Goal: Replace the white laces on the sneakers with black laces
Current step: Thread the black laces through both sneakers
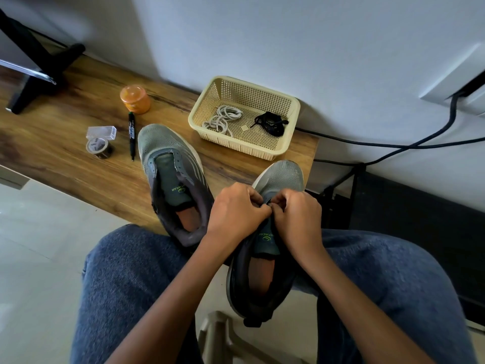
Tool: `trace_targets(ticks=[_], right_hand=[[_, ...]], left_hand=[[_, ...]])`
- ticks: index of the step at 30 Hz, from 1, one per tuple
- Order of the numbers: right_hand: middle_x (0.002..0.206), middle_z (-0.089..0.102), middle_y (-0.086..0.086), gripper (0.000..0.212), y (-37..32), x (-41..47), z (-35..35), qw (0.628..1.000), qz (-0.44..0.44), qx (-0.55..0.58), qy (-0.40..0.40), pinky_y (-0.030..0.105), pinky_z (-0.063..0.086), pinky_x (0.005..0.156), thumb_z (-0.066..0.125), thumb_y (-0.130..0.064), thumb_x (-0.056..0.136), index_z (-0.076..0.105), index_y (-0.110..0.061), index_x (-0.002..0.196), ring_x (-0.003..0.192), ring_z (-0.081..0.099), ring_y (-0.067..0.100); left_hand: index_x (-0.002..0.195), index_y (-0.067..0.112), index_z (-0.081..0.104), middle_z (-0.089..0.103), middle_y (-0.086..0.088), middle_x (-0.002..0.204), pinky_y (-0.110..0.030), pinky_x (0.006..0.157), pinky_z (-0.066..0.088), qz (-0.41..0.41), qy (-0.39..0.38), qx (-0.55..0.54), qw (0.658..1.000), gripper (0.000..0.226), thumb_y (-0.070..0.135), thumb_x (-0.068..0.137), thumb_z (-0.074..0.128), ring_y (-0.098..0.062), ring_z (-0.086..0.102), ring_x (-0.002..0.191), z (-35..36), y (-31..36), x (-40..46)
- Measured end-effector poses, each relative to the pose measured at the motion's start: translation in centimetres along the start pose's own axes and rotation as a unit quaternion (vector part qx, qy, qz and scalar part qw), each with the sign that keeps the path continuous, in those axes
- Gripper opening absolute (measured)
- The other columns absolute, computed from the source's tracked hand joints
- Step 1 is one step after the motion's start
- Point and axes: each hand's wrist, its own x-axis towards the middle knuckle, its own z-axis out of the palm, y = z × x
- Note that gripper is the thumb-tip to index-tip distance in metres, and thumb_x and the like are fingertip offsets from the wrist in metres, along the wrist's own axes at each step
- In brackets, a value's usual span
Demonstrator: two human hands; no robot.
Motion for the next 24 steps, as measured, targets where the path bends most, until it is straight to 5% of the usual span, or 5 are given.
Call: trace_targets(ticks=[10, 12, 15, 24], right_hand=[[0.065, 0.055, -0.013, 0.012, -0.4, -0.5, 0.0, 0.994, 0.036, 0.094, 0.047, 0.03, 0.042, 0.067, 0.069, -0.008, 0.079, 0.06, -0.015, 0.081, 0.067, 0.058, 0.014], [0.065, 0.054, -0.013, 0.015, -0.5, -0.6, 0.1, 0.993, 0.034, 0.106, 0.048, 0.031, 0.045, 0.067, 0.068, -0.005, 0.079, 0.056, -0.014, 0.082, 0.066, 0.057, 0.012], [0.069, 0.059, -0.009, 0.016, -0.4, -0.6, 0.1, 0.991, 0.038, 0.122, 0.046, 0.026, 0.043, 0.065, 0.065, -0.003, 0.079, 0.054, -0.014, 0.083, 0.066, 0.057, 0.01], [0.069, 0.06, -0.005, 0.018, -0.4, -0.4, -0.2, 0.99, 0.025, 0.133, 0.031, 0.028, 0.043, 0.06, 0.067, -0.003, 0.078, 0.053, -0.014, 0.077, 0.062, 0.056, 0.012]], left_hand=[[0.086, 0.017, 0.077, 0.073, -0.001, 0.081, -0.034, 0.078, 0.053, 0.0, -0.002, -0.009, 1.0, 0.02, 0.033, 0.085, 0.064, -0.017, 0.066, 0.085, 0.2, -0.3, 0.2], [0.084, 0.009, 0.073, 0.071, -0.008, 0.078, -0.038, 0.076, 0.052, -0.005, -0.001, -0.017, 1.0, 0.026, 0.028, 0.091, 0.057, -0.024, 0.065, 0.082, 0.3, -0.7, 0.7], [0.097, 0.02, 0.07, 0.072, -0.005, 0.086, -0.039, 0.081, 0.054, -0.008, 0.005, -0.039, 0.999, 0.014, 0.021, 0.091, 0.057, -0.022, 0.067, 0.087, 0.4, -1.1, 1.0], [0.093, 0.028, 0.069, 0.07, 0.006, 0.091, -0.037, 0.079, 0.051, 0.029, 0.049, 0.008, 0.998, 0.009, 0.034, 0.089, 0.065, -0.02, 0.064, 0.09, 0.8, -0.8, 0.9]])
